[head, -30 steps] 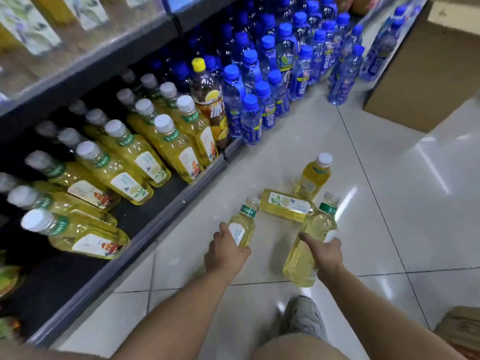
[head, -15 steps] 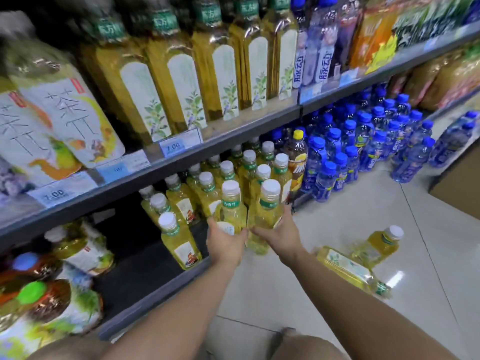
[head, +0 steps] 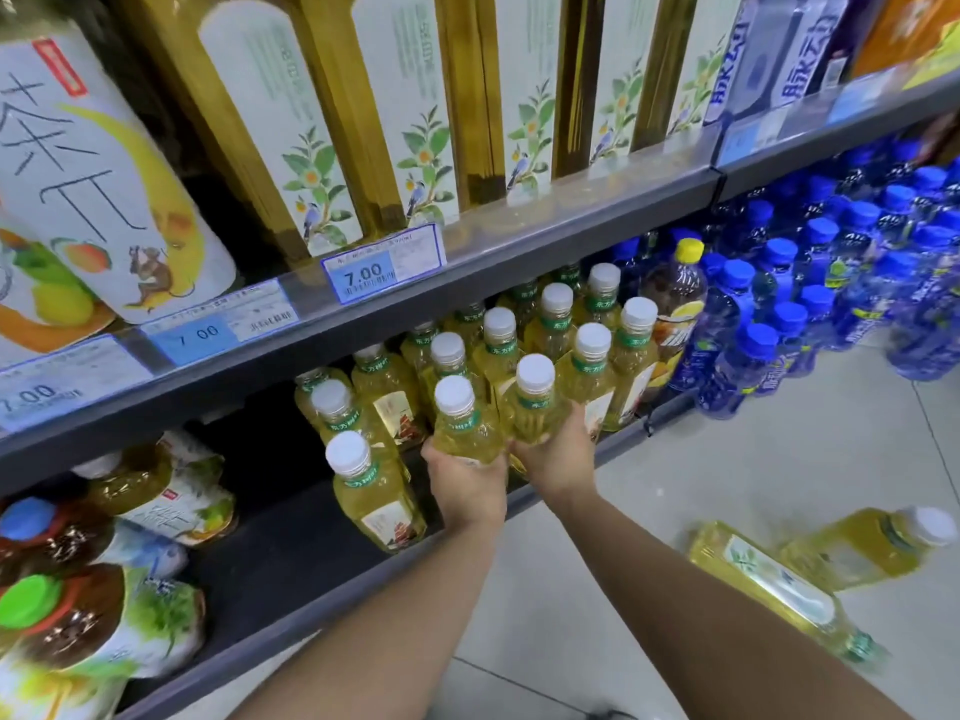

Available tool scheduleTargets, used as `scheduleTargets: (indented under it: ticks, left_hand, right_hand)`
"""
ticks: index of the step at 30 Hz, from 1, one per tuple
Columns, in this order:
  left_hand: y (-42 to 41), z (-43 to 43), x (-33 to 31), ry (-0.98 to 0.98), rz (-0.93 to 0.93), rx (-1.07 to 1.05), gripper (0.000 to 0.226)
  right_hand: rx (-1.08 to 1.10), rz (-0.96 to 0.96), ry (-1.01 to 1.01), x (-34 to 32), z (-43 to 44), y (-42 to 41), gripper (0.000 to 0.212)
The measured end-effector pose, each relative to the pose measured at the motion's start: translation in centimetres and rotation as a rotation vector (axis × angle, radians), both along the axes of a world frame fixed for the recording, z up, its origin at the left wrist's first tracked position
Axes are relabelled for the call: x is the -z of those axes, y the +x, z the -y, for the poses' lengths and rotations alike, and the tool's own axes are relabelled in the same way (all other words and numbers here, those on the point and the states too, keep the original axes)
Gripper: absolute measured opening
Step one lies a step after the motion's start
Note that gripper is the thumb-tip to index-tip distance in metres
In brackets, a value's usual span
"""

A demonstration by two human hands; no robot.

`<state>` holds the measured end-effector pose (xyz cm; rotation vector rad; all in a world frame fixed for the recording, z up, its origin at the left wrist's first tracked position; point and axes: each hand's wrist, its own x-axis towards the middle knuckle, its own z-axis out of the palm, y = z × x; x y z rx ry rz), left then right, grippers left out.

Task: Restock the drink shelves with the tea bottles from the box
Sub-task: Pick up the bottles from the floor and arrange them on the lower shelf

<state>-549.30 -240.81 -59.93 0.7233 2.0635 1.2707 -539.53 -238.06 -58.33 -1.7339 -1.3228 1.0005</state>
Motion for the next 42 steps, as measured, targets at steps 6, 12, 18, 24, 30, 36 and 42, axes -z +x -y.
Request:
scheduleTargets:
  ticks: [6, 12, 18, 24, 30, 36, 42]
  left_hand:
    - [0.7, -0.6, 1.7, -0.105, -0.091, 0.085, 0.087]
    - [-1.7, 0.2, 2.1, -0.270, -0.257, 0.301, 0.077]
    - [-1.1, -0.1, 2.1, -0.308, -0.280, 0.244, 0.069]
    - [1.2, -0.7, 2.7, -0.349, -0.193, 0.109, 0.071]
    - [0.6, -0.5, 3.6, -0.361, -0.281, 0.221, 0.061]
    - [-0.5, 1.5, 3.8, -0.369, -0.357, 0.338, 0.042]
    - [3.7, 5.8, 1.7, -0.321, -0.419, 0.565, 0.024]
  right_hand:
    - [-0.072, 0.206, -0.164, 1.8, -0.5, 1.3, 0.024]
    - [-0.082, 0.150, -0.211, 1.7, -0.5, 1.7, 0.036]
    - [-0.196, 0.265, -0.276, 2.6, 1.7, 3.8, 0.038]
    - [-0.191, 0.281, -0.331, 4.1, 3.6, 6.9, 0.038]
    - [-0.232, 0.288, -0.349, 5.1, 3.8, 5.8, 0.035]
    - [-0.325, 0.354, -0.359, 4.6, 3.9, 4.5, 0.032]
    - [-0.324, 0.486, -0.397, 0.6, 7.5, 9.7, 0.036]
